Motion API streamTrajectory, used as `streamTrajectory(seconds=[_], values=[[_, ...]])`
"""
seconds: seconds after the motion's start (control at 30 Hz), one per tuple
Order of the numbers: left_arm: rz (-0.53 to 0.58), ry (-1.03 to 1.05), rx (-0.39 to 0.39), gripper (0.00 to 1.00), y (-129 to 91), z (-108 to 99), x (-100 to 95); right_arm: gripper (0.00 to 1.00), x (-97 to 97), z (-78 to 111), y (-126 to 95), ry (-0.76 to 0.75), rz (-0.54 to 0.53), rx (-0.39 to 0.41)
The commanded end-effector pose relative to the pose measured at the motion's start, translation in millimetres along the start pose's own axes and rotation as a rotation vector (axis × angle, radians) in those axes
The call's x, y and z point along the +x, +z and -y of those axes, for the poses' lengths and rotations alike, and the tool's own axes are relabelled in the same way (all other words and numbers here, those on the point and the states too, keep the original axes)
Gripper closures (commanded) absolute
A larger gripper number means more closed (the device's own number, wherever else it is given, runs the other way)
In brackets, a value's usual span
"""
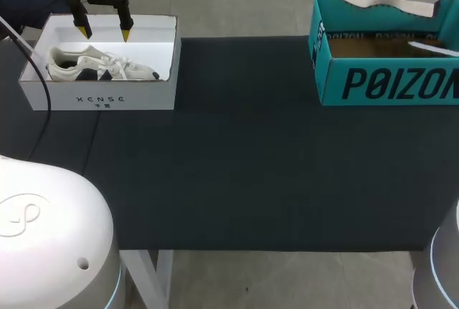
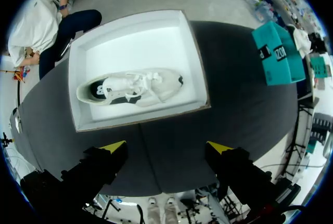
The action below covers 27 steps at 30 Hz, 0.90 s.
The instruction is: Take the shoe out of the shoebox, open the shoe tongue, remove and reinsert the insole, then place the shoe into the shoebox
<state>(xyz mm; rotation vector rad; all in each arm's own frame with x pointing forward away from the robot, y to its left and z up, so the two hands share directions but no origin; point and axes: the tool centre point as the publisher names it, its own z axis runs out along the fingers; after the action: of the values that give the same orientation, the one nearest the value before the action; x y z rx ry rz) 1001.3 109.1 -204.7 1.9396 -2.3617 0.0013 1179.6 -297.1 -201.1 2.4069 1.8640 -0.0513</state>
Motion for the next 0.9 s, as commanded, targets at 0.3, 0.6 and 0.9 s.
streamTrajectory(seconds=[0.3,0.6,0.9], values=[[0.001,0.000,0.002,0.00,0.4,-0.8,0.2,1.00,34.2,85.5,-46.4,-0.026,0.035,-0.288],[0.001,0.000,0.002,0.00,0.4,-0.8,0.2,1.00,73.4,135.5,-53.4,-0.086,0.067,-0.362],[0.001,0.000,0.002,0.00,0.4,-0.8,0.2,1.00,113.4,190.1,-51.2,-0.077,0.093,-0.395]])
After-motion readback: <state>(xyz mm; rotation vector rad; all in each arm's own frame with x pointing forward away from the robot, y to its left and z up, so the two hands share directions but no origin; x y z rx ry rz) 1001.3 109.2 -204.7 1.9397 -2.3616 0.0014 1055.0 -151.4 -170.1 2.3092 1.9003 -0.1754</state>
